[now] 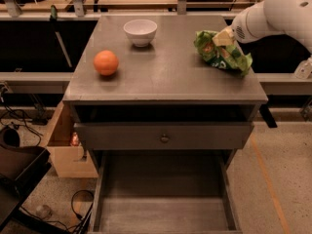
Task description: Pick green rice chip bag from white bowl and place on counter
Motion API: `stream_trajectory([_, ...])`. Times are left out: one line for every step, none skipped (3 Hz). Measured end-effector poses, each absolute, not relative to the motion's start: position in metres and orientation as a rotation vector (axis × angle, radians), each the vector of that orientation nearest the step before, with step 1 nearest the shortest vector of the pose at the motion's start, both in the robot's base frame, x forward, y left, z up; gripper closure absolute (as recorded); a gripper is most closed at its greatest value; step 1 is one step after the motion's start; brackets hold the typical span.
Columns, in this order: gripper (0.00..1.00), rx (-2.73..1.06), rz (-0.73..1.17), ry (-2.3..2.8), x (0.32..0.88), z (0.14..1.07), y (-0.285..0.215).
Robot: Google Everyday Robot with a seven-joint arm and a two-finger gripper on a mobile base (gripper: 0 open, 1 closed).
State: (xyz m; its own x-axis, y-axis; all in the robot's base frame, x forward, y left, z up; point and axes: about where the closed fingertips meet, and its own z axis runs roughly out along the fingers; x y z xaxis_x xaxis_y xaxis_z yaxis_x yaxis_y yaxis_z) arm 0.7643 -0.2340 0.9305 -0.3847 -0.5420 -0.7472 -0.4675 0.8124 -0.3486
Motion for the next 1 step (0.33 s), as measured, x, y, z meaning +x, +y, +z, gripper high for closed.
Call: stream_trajectory([0.00,-0.749,-0.096,2.043,0.7648,0.9287,-0.2324])
